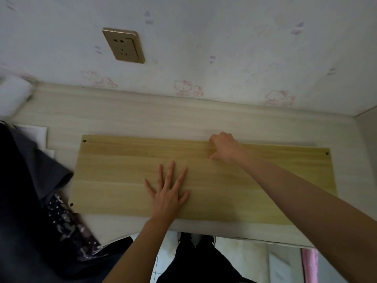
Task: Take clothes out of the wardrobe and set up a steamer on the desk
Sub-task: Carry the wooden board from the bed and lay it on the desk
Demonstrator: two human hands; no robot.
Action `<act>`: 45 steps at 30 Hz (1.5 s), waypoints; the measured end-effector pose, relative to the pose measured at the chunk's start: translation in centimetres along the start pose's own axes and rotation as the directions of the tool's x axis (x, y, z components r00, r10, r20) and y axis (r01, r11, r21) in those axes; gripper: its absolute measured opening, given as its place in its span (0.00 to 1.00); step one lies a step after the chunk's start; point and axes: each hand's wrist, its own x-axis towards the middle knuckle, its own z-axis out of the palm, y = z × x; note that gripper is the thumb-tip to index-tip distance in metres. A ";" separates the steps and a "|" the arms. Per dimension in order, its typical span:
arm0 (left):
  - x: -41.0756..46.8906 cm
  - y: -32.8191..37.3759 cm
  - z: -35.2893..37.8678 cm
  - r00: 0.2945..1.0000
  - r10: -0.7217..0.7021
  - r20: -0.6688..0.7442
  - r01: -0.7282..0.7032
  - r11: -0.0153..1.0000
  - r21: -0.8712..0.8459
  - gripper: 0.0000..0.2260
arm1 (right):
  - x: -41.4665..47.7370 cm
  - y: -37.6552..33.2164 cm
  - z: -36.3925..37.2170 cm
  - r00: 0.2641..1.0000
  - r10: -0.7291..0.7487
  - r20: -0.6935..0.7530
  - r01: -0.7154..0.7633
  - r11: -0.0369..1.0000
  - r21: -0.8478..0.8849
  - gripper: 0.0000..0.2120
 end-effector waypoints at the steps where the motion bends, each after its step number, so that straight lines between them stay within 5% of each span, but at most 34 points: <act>1: 0.0 -0.1 0.1 1.000 0.003 0.004 -0.003 1.000 0.001 0.32 | 0.2 0.1 0.2 1.000 0.003 0.018 -0.004 1.000 0.004 0.34; 11: 0.4 -0.5 0.6 1.000 -0.010 -0.002 0.010 1.000 -0.008 0.32 | 1.2 0.5 1.3 0.998 0.022 0.058 -0.023 1.000 0.012 0.37; 18: 0.8 -0.9 0.5 1.000 -0.007 0.016 0.007 1.000 -0.006 0.32 | -1.1 -0.5 2.7 0.979 -0.087 -0.187 0.061 0.988 -0.139 0.17; 32: -2.8 -3.0 -0.2 0.989 -0.147 0.029 0.149 0.982 -0.117 0.32 | -13.6 5.8 13.7 0.933 0.277 -0.227 -0.292 0.956 -0.033 0.37; 45: -2.9 -5.2 -0.3 0.982 -0.176 0.060 0.183 0.973 -0.143 0.33 | -12.9 4.8 14.3 0.932 0.276 -0.236 -0.290 0.956 -0.027 0.34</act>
